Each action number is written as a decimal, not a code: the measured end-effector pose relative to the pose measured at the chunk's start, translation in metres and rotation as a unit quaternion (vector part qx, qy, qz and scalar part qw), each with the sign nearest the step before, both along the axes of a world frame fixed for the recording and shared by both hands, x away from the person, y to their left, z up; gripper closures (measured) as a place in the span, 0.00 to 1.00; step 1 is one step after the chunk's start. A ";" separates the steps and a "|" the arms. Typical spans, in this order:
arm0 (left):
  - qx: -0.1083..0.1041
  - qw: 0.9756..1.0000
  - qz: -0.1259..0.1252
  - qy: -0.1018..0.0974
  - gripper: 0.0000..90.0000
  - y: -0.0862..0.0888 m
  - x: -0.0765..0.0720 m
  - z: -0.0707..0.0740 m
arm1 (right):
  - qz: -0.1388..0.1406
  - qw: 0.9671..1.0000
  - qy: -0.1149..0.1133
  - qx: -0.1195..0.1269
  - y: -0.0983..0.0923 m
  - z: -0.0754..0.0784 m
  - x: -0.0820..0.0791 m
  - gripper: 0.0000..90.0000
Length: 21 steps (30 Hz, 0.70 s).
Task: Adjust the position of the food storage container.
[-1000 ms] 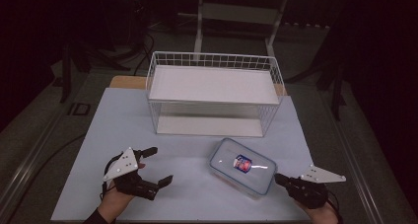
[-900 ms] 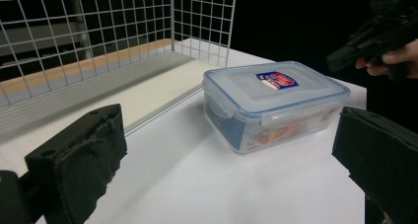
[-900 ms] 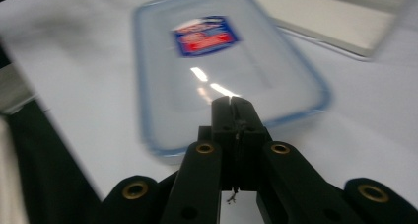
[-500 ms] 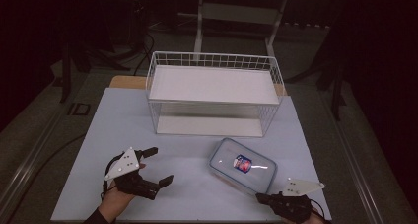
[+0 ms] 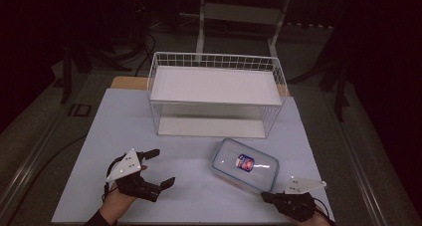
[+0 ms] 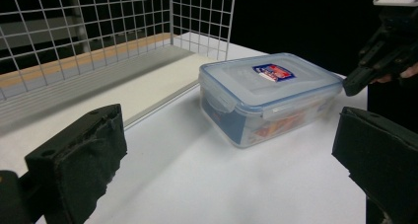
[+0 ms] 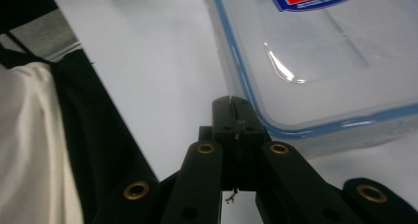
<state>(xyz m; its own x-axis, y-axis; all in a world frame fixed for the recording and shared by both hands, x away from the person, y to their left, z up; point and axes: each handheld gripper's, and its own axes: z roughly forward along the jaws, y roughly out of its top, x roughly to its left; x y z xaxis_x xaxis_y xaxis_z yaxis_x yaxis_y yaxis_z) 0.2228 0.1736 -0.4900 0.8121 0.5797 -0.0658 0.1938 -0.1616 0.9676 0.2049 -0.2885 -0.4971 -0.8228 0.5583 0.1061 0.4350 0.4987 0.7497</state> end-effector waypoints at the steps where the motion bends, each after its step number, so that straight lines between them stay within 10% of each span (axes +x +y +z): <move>1: 0.000 1.000 0.000 0.000 0.00 0.000 0.000 0.000 | -0.005 1.000 0.000 0.000 -0.002 0.001 0.003 1.00; 21: 0.003 1.000 -0.001 0.004 0.00 -0.001 0.001 -0.001 | -0.045 0.999 -0.021 -0.003 -0.015 0.004 0.028 1.00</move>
